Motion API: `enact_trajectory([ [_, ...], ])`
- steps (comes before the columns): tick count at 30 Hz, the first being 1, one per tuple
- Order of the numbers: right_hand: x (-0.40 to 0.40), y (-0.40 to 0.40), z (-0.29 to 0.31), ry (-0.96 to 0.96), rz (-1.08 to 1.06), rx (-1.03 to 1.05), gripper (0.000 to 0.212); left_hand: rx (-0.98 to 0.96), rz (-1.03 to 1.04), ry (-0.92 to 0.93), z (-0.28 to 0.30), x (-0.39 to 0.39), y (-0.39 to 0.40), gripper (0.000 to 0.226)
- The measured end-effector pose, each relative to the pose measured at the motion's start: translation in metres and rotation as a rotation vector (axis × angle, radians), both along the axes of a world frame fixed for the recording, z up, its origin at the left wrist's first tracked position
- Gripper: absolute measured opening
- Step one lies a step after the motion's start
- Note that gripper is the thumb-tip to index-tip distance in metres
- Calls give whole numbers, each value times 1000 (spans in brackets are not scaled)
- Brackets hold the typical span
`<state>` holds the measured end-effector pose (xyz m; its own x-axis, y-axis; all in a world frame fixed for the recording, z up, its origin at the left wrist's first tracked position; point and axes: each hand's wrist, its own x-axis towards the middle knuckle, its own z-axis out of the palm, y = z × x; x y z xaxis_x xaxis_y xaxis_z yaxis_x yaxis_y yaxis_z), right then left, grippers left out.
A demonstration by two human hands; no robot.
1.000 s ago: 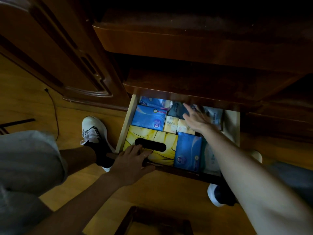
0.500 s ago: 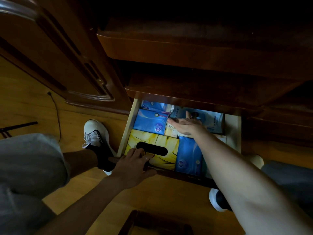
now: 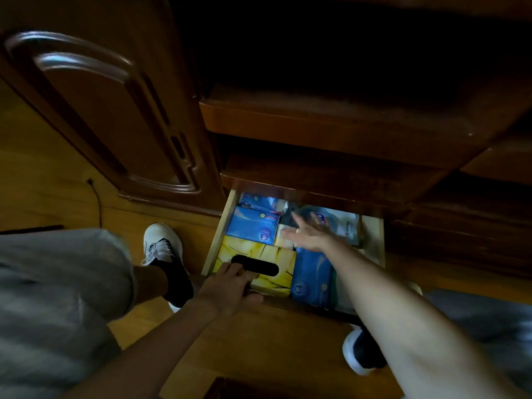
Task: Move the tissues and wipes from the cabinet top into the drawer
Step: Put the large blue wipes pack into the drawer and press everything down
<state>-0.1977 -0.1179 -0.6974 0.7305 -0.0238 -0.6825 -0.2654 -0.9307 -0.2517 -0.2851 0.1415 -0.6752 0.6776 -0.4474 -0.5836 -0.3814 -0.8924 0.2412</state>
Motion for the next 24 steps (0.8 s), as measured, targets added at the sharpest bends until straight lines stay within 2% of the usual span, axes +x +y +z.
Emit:
enact_trajectory([
  [2,8,-15,18,-94,-107,75,83,-7,3,-24,-2,1,-2,72],
  [5,-8,-30,41,-175,-109,177,77,20,-6,-28,5,-6,1,74],
  [8,-45,-47,51,-236,-105,120,73,20,-54,-23,13,-7,3,75],
  [11,-88,-51,57,-209,-84,96,73,38,-156,-105,23,-8,8,56],
  [13,-122,-49,58,-158,26,90,74,56,-204,-170,28,-10,9,46],
  [17,-193,-49,40,-67,314,-120,64,43,-219,-266,37,-13,7,31],
  [21,-208,-54,39,-214,380,-348,45,63,-220,-293,36,-12,7,21],
  [24,-200,-62,47,-246,419,-358,44,42,-205,-320,38,-9,4,18],
])
